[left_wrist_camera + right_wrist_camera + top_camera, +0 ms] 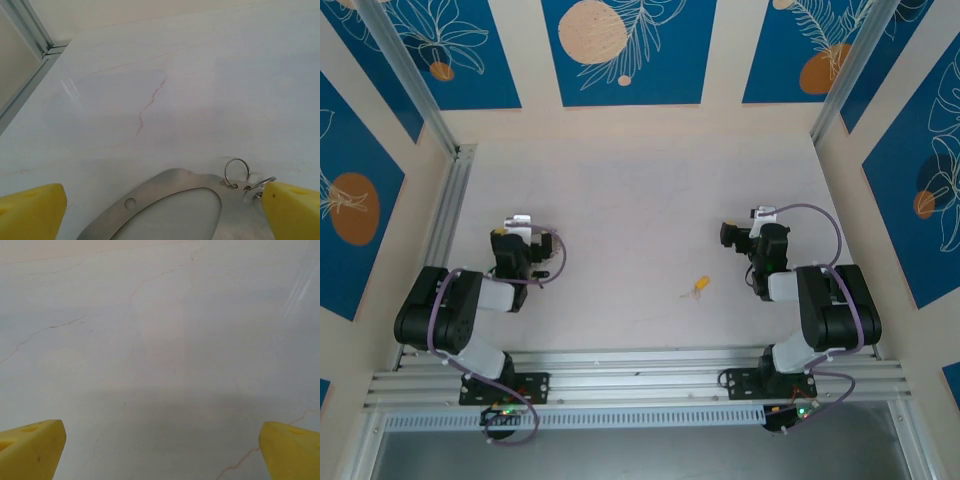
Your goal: Put the keys on the keyring
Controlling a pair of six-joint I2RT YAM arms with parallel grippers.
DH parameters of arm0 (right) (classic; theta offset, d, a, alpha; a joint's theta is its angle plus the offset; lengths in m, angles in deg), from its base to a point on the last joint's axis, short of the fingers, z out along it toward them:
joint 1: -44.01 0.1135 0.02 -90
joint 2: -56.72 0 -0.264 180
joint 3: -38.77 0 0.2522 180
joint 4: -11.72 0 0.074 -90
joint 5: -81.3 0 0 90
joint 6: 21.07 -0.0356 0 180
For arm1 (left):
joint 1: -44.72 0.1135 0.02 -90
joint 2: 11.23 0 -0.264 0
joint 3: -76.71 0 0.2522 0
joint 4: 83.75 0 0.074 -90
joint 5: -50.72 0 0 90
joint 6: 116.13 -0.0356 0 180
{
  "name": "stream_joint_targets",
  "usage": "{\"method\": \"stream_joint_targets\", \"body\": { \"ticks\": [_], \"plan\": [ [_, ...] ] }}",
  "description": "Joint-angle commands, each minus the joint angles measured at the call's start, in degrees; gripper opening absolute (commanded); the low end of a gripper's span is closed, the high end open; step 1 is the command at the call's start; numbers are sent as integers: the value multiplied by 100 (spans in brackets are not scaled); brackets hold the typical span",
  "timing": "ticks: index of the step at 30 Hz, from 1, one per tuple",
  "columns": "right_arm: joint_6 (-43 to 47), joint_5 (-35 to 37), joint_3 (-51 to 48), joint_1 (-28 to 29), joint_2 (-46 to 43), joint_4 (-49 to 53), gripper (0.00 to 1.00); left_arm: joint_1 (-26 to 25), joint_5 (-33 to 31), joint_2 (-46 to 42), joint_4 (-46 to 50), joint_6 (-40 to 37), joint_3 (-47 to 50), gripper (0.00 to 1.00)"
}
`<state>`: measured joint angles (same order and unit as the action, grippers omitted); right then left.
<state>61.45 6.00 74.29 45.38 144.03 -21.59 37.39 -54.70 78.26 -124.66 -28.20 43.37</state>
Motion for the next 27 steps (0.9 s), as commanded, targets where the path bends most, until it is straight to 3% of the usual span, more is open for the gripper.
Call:
{"method": "stream_joint_targets", "body": {
  "ticks": [1,27],
  "plan": [
    [-54,-79,118,-32,-22,-66,99,67,76,17,-133,-4,-89,100],
    [-60,-86,122,-32,-30,-59,99,103,173,16,-57,26,-121,100]
  ]
}}
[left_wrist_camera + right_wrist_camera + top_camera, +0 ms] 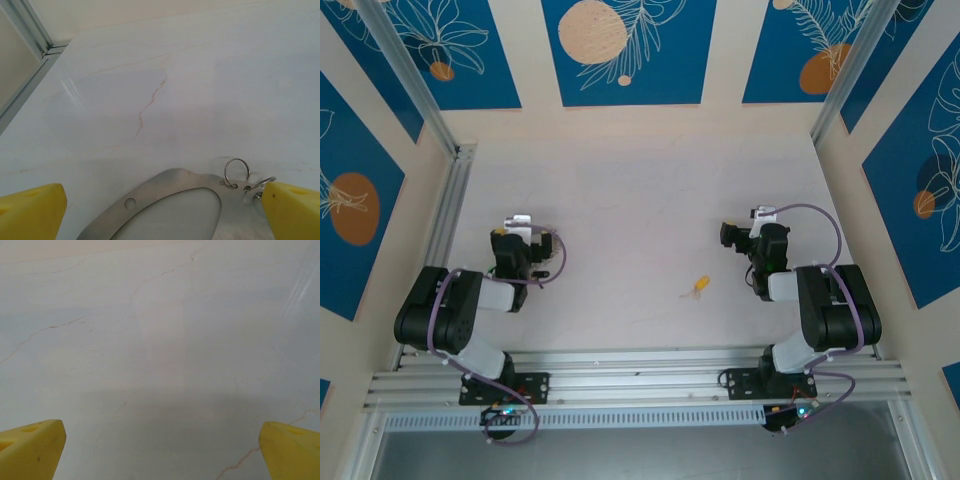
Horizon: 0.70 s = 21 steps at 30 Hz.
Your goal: Put the keys on the keyring
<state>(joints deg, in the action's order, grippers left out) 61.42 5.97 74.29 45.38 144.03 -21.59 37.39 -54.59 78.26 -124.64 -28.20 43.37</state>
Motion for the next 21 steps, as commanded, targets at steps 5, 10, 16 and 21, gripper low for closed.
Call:
{"method": "stream_joint_targets", "body": {
  "ticks": [5,10,16,21],
  "plan": [
    [-98,-5,121,-30,-267,183,99,79,383,-583,592,-113,-201,100],
    [9,42,823,327,-1784,2443,99,8,-100,-2088,4066,881,-1380,100],
    [-72,-1059,1845,854,-2342,4531,99,8,1018,-1817,7186,1434,-3201,100],
    [12,-1653,2008,1705,-2335,5136,99,18,1736,-606,8320,1283,-4005,100]
  ]
}}
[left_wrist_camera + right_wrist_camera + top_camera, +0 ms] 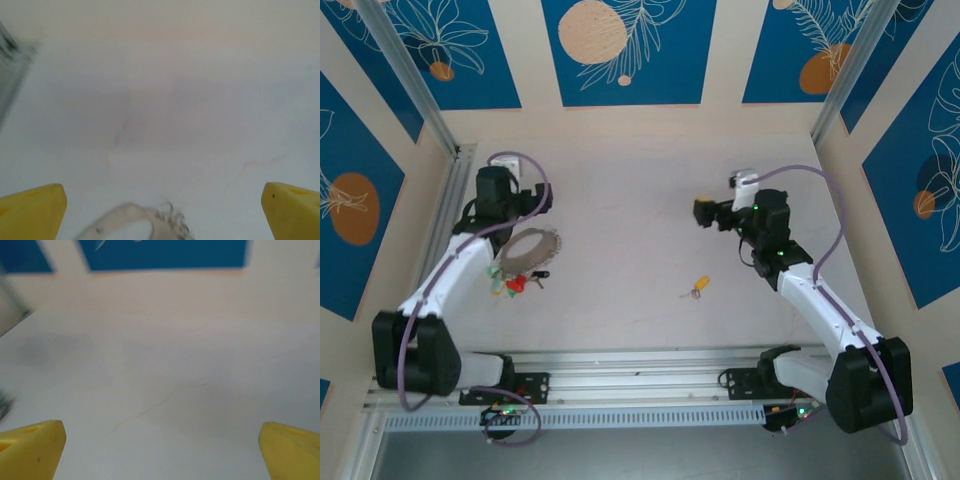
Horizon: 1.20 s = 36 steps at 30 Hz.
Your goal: Put the keys on the keyring
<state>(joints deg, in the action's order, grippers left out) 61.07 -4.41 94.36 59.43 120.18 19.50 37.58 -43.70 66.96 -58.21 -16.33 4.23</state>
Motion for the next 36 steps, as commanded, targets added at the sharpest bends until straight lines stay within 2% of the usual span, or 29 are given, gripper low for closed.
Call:
{"method": "stream_joint_targets", "body": {
  "ticks": [1,4,7,13,18,31,36],
  "plan": [
    [15,-725,-7,420,75,1067,99,1,662,666,1694,121,-112,100],
    [-79,-1365,-8,615,202,983,99,66,746,877,1651,178,-113,97],
    [-171,-1783,103,735,420,920,99,183,961,1117,1697,230,-228,83],
    [-87,-2134,303,922,790,946,99,322,1057,1434,1590,212,-325,66],
    [-18,-2501,443,1064,995,823,100,467,1159,1786,1279,268,-486,59],
    [-304,-2638,705,1185,1448,416,99,512,958,2886,959,101,-1196,35],
    [-295,-2517,700,1211,1422,358,99,511,935,3110,1129,-5,-1491,33]
  ]
}}
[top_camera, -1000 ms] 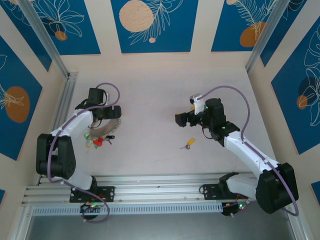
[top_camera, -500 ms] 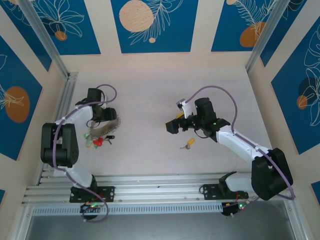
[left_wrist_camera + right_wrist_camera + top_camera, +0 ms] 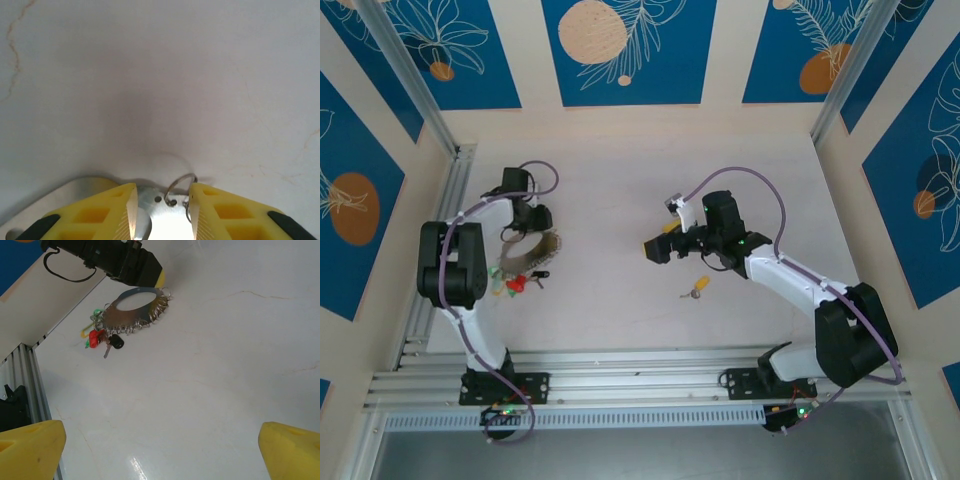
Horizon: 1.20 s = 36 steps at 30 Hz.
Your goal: Put the keys on the keyring
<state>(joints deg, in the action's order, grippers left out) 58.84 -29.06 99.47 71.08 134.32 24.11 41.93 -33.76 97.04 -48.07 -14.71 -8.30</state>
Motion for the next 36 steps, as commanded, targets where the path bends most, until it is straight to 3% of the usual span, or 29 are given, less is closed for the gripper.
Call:
{"method": "stream_joint_targets", "body": {
  "ticks": [1,29,36],
  "plan": [
    [-77,-39,201,44,7,-85,99,77,-61,115,117,-175,-234,32],
    [102,163,183,-83,-480,211,99,-11,308,453,397,-292,-399,29],
    [112,181,107,-167,-654,250,98,-64,371,496,462,-328,-425,23]
  ]
}}
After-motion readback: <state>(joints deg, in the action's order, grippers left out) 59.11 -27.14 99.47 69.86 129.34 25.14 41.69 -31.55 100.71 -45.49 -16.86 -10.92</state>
